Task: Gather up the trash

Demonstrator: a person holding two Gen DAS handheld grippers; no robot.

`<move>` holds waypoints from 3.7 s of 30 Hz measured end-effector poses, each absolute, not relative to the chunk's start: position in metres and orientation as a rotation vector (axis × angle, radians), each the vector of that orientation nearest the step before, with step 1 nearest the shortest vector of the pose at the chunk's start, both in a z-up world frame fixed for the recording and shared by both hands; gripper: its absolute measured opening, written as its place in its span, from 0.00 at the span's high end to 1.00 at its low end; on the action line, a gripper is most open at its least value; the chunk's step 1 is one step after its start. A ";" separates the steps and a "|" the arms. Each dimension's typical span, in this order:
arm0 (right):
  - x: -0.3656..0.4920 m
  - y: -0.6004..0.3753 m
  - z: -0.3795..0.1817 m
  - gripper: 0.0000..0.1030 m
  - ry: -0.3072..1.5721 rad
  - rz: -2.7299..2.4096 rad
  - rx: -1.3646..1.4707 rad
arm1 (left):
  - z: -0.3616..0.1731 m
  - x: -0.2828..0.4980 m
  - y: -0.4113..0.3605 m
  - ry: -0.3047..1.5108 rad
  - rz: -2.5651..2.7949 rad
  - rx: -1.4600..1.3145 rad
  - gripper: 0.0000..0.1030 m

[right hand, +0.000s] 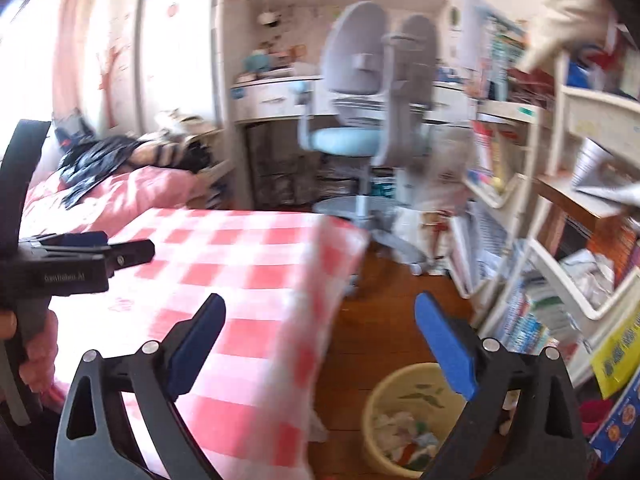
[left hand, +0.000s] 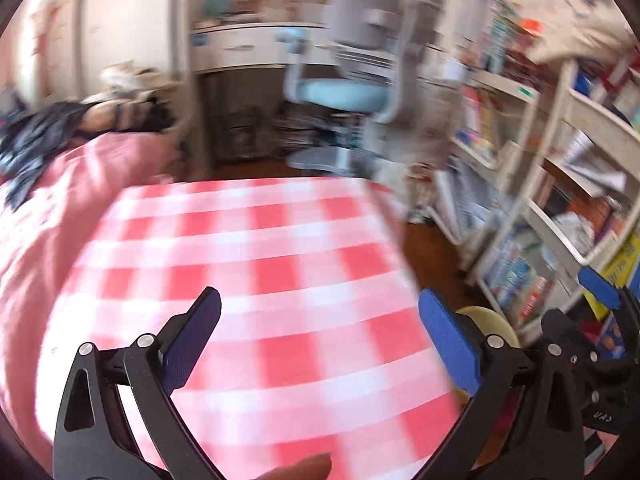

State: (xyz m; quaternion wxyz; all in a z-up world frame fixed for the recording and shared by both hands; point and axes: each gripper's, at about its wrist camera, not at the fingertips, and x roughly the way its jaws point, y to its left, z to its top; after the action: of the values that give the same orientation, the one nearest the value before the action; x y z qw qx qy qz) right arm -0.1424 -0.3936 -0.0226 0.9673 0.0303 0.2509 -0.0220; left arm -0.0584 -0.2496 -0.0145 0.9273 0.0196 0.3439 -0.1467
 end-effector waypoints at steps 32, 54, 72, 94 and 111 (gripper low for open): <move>-0.115 -0.281 -0.011 0.08 0.537 -0.006 -0.128 | 0.014 -0.101 -0.053 0.592 -0.110 0.068 0.07; -0.120 -0.276 -0.007 0.08 0.506 0.008 -0.130 | -0.006 -0.098 -0.044 0.619 -0.035 0.012 0.07; -0.116 -0.267 -0.015 0.08 0.554 0.040 -0.188 | -0.006 -0.098 -0.046 0.597 -0.087 -0.047 0.07; -0.116 -0.267 -0.016 0.08 0.556 0.037 -0.181 | -0.008 -0.096 -0.049 0.611 -0.088 -0.041 0.07; -0.115 -0.266 -0.015 0.08 0.557 0.037 -0.182 | -0.015 -0.094 -0.053 0.642 -0.100 -0.006 0.07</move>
State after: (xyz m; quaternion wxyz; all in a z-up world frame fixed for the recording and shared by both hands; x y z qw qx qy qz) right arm -0.1152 -0.2663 -0.0152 0.9572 -0.0895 0.2747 0.0184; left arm -0.0942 -0.0530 -0.0152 0.9477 -0.0032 0.3152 -0.0492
